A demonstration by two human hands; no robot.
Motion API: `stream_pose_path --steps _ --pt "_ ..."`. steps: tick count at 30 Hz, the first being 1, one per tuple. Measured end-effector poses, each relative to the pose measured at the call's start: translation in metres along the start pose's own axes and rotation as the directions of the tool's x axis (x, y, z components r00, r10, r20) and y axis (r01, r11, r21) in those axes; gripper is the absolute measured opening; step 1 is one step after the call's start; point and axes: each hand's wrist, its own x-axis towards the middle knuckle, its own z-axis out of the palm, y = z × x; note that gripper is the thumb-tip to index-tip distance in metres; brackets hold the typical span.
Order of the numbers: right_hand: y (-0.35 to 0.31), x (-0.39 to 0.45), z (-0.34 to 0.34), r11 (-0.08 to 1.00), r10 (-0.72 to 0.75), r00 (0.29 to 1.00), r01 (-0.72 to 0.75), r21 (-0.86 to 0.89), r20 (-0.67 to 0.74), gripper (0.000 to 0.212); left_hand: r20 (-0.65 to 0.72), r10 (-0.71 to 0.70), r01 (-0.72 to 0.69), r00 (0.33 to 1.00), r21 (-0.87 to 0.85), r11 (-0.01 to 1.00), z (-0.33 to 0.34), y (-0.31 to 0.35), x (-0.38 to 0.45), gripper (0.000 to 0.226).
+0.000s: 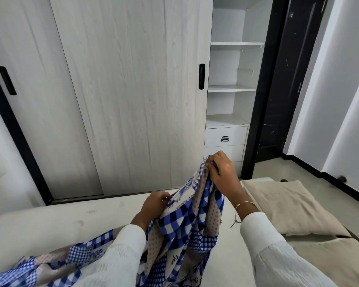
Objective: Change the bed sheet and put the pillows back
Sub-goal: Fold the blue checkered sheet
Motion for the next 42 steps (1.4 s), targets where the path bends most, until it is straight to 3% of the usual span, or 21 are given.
stream_pose_path --steps 3,5,8,10,12,15,17,19,21,22,23,25,26,27,32,34,36,38,40,42 --pt "0.007 -0.002 -0.003 1.000 0.022 1.000 -0.022 -0.010 -0.002 0.007 -0.169 -0.007 0.026 0.986 0.108 0.994 -0.004 -0.009 -0.009 0.051" --pt "0.012 -0.003 -0.001 0.999 0.037 0.999 -0.037 -0.031 -0.009 0.007 -0.243 -0.110 0.137 0.964 0.101 0.985 -0.011 -0.017 -0.016 0.056" --pt "0.013 -0.003 0.007 0.996 0.025 1.000 -0.024 -0.088 0.010 0.010 -0.285 -0.234 0.266 0.929 0.078 0.961 -0.022 -0.034 -0.022 0.054" --pt "0.011 -0.001 0.018 0.991 -0.007 1.000 0.009 -0.135 0.017 0.010 -0.279 -0.286 0.311 0.916 0.047 0.949 -0.034 -0.043 -0.025 0.042" --pt "0.010 0.002 0.026 0.982 -0.005 1.000 0.008 -0.189 0.018 0.009 -0.249 -0.282 0.282 0.927 -0.038 0.959 -0.048 -0.050 -0.027 0.016" --pt "0.012 0.011 0.034 0.965 0.062 0.998 -0.054 -0.257 0.024 0.010 -0.197 -0.225 0.210 0.954 -0.095 0.973 -0.085 -0.048 -0.029 0.015" --pt "0.006 0.025 0.036 0.953 0.083 0.997 -0.078 -0.291 0.003 0.012 -0.313 -0.183 0.172 0.932 -0.064 0.983 -0.129 -0.039 -0.024 0.012" --pt "-0.011 0.046 0.038 0.957 0.043 0.998 -0.053 -0.284 -0.042 0.011 -0.558 -0.123 0.123 0.821 -0.038 0.992 -0.185 -0.023 -0.020 0.013" --pt "-0.035 0.073 0.038 0.967 -0.007 0.995 -0.019 -0.256 -0.100 0.009 -0.774 -0.048 0.078 0.631 0.002 0.997 -0.234 0.000 -0.023 0.014" --pt "-0.047 0.088 0.038 0.972 -0.018 0.991 -0.015 -0.236 -0.134 0.009 -0.821 -0.011 0.068 0.571 0.034 0.997 -0.250 0.009 -0.025 0.015" --pt "-0.056 0.102 0.035 0.977 -0.004 0.987 -0.030 -0.210 -0.160 0.011 -0.805 0.024 0.054 0.593 0.069 0.996 -0.258 0.014 -0.024 0.014" --pt "-0.065 0.121 0.033 0.974 0.047 0.991 -0.073 -0.217 -0.125 0.017 -0.566 0.071 0.062 0.821 0.213 0.975 -0.259 0.016 -0.026 0.034" --pt "-0.065 0.126 0.033 0.963 0.068 0.994 -0.087 -0.254 -0.082 0.018 -0.410 0.084 0.046 0.908 0.298 0.954 -0.254 0.013 -0.029 0.048" --pt "-0.064 0.130 0.033 0.954 0.085 0.995 -0.094 -0.284 -0.046 0.019 -0.317 0.080 0.036 0.945 0.344 0.938 -0.248 0.011 -0.033 0.054" --pt "-0.077 0.153 0.022 0.940 0.062 0.997 -0.070 -0.333 -0.035 0.021 -0.181 0.135 -0.054 0.974 0.397 0.916 -0.260 0.019 -0.036 0.035" --pt "-0.092 0.169 0.014 0.949 -0.006 0.996 -0.022 -0.315 -0.087 0.023 -0.320 0.120 -0.021 0.940 0.297 0.955 -0.278 0.023 -0.032 0.034" --pt "-0.109 0.183 0.004 0.958 -0.111 0.975 0.054 -0.280 -0.192 0.026 -0.516 0.051 0.049 0.855 0.179 0.983 -0.287 0.022 -0.031 0.031" --pt "-0.125 0.195 -0.006 0.956 -0.141 0.964 0.075 -0.282 -0.224 0.027 -0.462 -0.041 0.168 0.886 0.239 0.956 -0.277 0.023 -0.033 0.013" --pt "-0.133 0.207 -0.013 0.945 -0.130 0.979 0.075 -0.318 -0.154 0.027 -0.381 -0.142 0.251 0.914 0.253 0.934 -0.255 0.015 -0.031 0.017" --pt "-0.138 0.213 -0.016 0.930 -0.168 0.978 0.116 -0.349 -0.124 0.029 -0.461 -0.195 0.270 0.866 0.103 0.957 -0.238 0.012 -0.030 0.017"
